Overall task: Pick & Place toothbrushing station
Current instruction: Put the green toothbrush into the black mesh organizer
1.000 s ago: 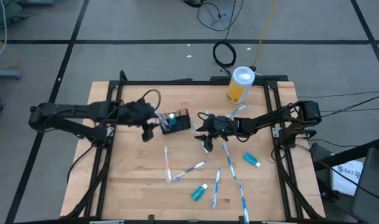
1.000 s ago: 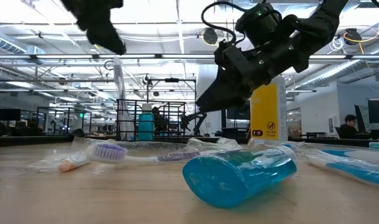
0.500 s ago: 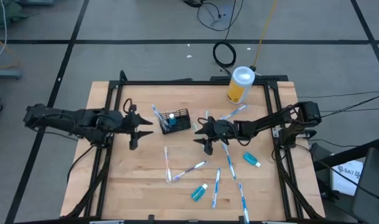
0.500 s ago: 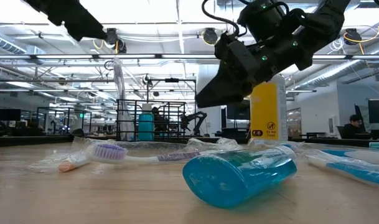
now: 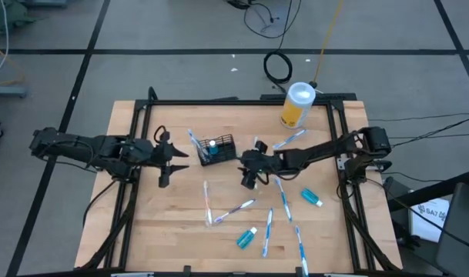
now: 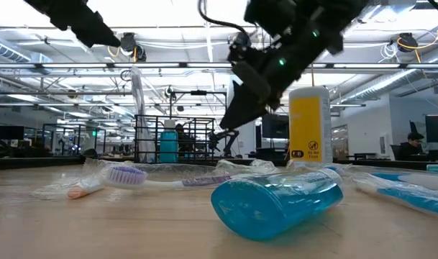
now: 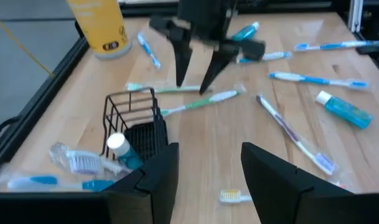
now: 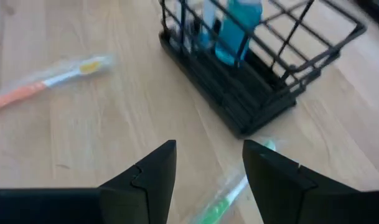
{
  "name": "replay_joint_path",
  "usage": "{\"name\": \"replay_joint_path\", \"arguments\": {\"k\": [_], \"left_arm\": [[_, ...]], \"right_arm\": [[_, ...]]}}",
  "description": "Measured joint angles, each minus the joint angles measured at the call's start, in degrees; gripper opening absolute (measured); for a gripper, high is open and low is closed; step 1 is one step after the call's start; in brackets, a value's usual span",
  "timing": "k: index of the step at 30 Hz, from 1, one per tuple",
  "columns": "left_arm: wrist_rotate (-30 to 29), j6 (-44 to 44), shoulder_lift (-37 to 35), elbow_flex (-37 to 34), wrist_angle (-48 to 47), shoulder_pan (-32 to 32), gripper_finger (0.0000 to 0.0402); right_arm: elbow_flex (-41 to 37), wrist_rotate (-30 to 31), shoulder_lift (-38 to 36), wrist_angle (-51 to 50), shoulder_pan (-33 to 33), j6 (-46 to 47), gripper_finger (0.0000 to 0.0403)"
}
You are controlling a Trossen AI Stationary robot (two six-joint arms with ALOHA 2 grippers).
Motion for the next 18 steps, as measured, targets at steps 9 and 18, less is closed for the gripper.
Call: {"name": "replay_joint_path", "arguments": {"k": [9,18], "left_arm": [[-0.35,-1.13,0.02,0.0,-1.41,0.0,0.0177],[-0.84,-1.02,0.09,0.0,-1.46,0.28,0.0177]], "right_arm": [[3.83,0.49,6.56,-4.59,-3.02,5.87,0.0185],[3.46,0.11,10.6,-3.99,-5.62,7.09,0.0185]]}}
